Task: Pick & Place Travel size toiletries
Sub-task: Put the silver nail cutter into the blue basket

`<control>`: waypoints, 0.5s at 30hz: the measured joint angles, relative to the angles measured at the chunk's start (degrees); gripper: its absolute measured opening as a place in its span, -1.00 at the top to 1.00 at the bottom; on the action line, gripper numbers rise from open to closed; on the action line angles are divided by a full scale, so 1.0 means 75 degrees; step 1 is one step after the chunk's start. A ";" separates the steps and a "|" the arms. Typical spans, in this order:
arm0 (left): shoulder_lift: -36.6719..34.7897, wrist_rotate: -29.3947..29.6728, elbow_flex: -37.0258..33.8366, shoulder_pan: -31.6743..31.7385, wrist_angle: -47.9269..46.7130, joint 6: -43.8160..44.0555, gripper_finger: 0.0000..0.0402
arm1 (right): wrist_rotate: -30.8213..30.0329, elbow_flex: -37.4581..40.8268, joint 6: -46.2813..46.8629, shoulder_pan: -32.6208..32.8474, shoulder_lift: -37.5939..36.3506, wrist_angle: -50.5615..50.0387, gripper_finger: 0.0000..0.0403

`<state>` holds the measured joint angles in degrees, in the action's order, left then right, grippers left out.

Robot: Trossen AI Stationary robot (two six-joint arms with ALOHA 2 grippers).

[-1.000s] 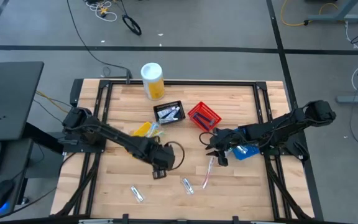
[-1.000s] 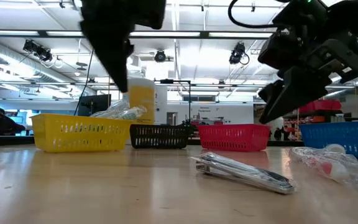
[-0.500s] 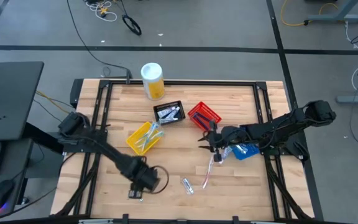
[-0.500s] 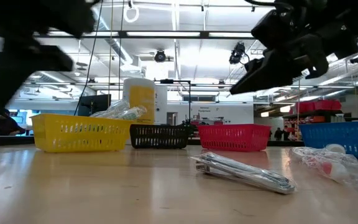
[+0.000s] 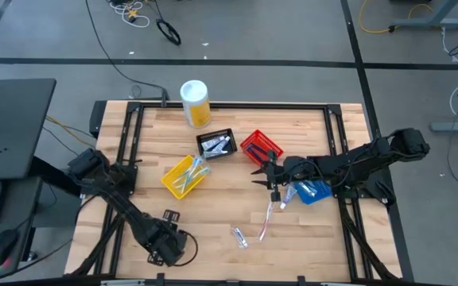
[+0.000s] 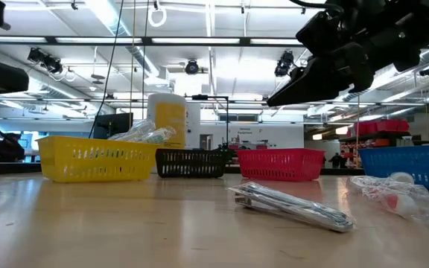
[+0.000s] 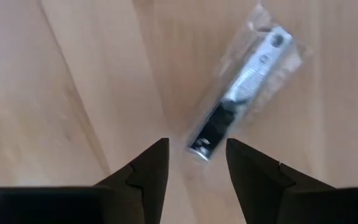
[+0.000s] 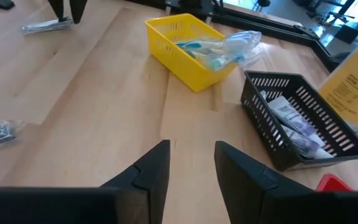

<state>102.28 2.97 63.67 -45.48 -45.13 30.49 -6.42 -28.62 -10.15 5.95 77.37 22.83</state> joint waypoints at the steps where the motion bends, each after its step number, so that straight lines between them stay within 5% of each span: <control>1: 0.0000 0.0170 -0.0061 -0.0048 0.0054 -0.0077 0.18 | 0.0000 0.0000 0.0000 -0.0010 0.0002 0.0003 0.32; 15: -0.0040 0.0736 -0.0783 0.0062 0.1365 -0.0180 0.58 | 0.0003 0.0000 0.0000 -0.0037 0.0002 0.0006 0.32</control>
<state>101.98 8.50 57.79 -45.02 -34.90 29.15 -6.39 -28.62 -10.15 5.67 77.38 22.87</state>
